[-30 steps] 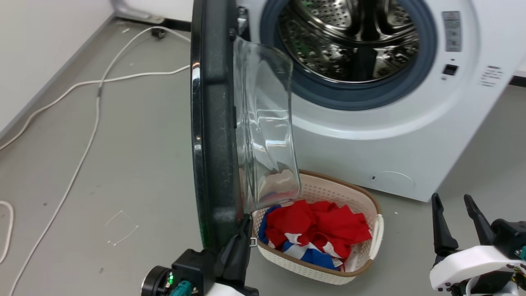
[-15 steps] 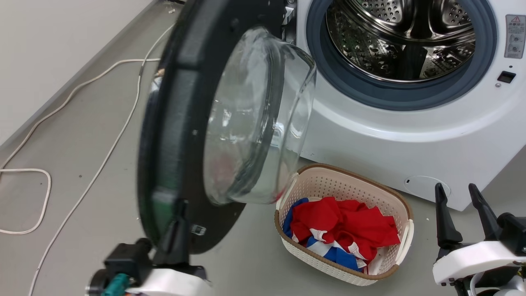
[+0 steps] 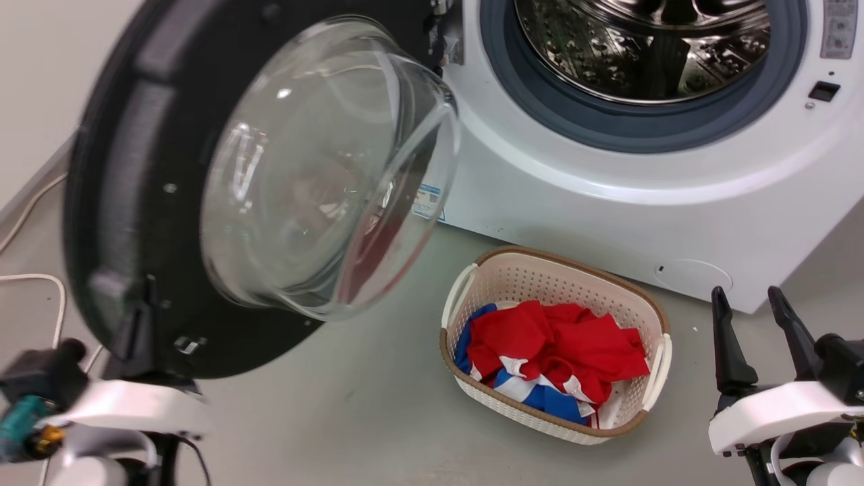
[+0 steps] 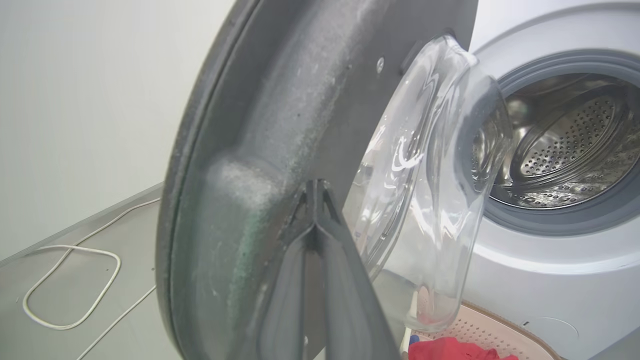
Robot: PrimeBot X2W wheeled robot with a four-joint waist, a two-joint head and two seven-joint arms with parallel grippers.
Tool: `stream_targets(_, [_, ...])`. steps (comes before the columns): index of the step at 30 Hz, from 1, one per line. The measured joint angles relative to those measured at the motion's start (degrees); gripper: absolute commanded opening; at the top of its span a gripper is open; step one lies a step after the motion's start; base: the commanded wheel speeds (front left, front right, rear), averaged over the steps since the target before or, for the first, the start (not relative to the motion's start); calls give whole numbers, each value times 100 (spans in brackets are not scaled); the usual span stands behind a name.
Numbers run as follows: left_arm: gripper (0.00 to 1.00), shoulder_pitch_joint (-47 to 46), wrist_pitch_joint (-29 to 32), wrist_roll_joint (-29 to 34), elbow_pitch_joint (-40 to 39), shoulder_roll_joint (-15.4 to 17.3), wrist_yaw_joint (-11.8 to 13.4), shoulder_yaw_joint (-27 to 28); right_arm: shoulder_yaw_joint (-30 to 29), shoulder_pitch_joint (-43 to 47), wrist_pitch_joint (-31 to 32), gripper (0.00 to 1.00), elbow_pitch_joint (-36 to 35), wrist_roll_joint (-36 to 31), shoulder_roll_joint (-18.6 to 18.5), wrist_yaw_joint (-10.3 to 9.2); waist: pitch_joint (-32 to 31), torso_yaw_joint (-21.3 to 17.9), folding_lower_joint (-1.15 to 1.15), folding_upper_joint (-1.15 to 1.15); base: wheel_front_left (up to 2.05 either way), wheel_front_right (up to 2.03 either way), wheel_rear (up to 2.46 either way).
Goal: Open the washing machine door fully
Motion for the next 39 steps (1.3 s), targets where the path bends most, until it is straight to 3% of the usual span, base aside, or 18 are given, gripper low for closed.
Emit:
stream_targets(5, [0, -336, -191, -339, 637, 312, -396, 487, 38, -91, 42, 100, -46, -24, -1, 1, 142, -153, 0, 0, 0, 0, 0])
stream_targets(13, [0, -922, -401, -608, 1629, 606, -816, 1035, 36, -232, 85, 100, -86, -103, -1, 1, 372, -315, 0, 0, 0, 0, 0])
stream_targets(23, [0, -1374, -498, -442, 2398, 691, -1003, 1267, 66, -358, 98, 100, -32, -126, -1, 1, 414, -426, 0, 0, 0, 0, 0])
stream_targets(28, [0, -1269, -498, -309, 2370, 514, -969, 1306, 85, -341, 48, 100, 71, -109, -2, 1, 268, -452, 0, 0, 0, 0, 0])
stream_targets(34, [0, -698, -506, 163, 1734, 62, -822, 1369, 120, -218, -19, 100, 221, 26, -1, 1, -8, -456, 0, 0, 0, 0, 0])
stream_targets(39, [0, -136, -514, 514, 1276, -311, -771, 1098, 231, -137, -36, 100, 312, 40, -1, 1, -224, -501, 0, 0, 0, 0, 0])
